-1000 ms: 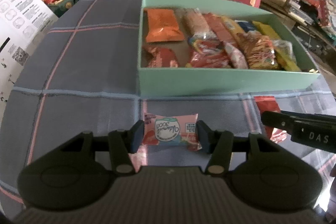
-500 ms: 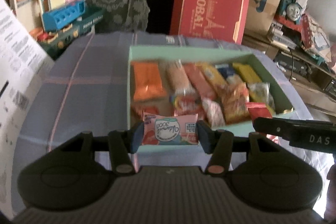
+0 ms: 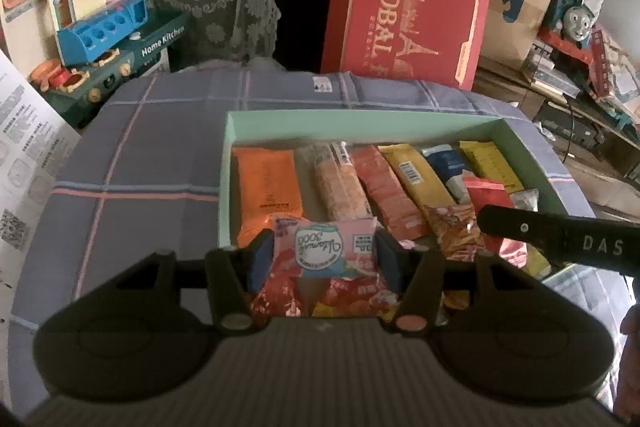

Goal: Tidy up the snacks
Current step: 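Carry both held packets over the mint-green box, then open both tools to drop the packets into the box, then move both tools down to the last two candies on the cloth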

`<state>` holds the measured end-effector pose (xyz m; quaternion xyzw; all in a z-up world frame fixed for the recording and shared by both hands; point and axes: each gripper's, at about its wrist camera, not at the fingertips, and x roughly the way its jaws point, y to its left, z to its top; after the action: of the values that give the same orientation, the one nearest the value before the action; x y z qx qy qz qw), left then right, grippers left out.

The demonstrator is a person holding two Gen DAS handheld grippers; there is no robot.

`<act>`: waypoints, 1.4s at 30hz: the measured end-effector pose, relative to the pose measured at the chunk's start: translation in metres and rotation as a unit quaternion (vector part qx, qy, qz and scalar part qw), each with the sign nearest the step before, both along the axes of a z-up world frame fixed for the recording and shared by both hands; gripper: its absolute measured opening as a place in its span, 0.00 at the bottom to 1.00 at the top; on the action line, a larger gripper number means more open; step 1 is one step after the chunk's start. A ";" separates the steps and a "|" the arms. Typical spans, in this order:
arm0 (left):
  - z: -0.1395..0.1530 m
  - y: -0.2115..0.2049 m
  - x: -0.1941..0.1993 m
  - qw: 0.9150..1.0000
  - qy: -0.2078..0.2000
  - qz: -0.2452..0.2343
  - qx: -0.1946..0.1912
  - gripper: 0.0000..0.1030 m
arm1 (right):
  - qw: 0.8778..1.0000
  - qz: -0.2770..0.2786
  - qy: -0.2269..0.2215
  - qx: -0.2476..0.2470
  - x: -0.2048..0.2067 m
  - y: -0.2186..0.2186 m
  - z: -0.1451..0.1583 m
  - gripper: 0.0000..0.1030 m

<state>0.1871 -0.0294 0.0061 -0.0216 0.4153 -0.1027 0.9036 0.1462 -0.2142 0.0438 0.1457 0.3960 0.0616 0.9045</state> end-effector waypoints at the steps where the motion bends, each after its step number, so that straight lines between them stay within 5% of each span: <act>1: -0.002 -0.001 0.002 1.000 0.001 -0.001 0.001 0.52 | 1.000 0.001 0.002 -0.001 0.004 0.000 -0.002 0.31; 11: -0.019 -0.004 0.019 1.000 0.015 -0.001 0.010 0.53 | 1.000 -0.004 0.010 -0.009 0.018 0.003 -0.017 0.31; 14: -0.021 -0.005 0.021 1.000 0.015 0.005 0.016 0.62 | 1.000 -0.007 0.003 -0.012 0.019 0.004 -0.016 0.36; 16: -0.022 -0.005 0.022 0.999 0.014 0.019 0.025 0.94 | 1.000 -0.011 -0.003 -0.008 0.018 0.004 -0.013 0.60; 17: -0.022 -0.005 0.022 0.999 0.012 0.027 0.029 1.00 | 1.000 -0.015 -0.008 -0.009 0.018 0.004 -0.012 0.86; 19: -0.022 -0.005 0.021 0.999 0.011 0.034 0.034 1.00 | 0.999 -0.029 -0.028 -0.017 0.013 0.004 -0.008 1.00; 42: 0.001 -0.010 -0.042 0.999 0.013 0.021 0.032 1.00 | 0.999 -0.030 -0.018 -0.014 -0.045 0.004 0.012 1.00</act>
<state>0.1454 -0.0391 0.0075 -0.0024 0.4298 -0.0701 0.9002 0.1008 -0.2106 0.0559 0.1435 0.3763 0.0314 0.9148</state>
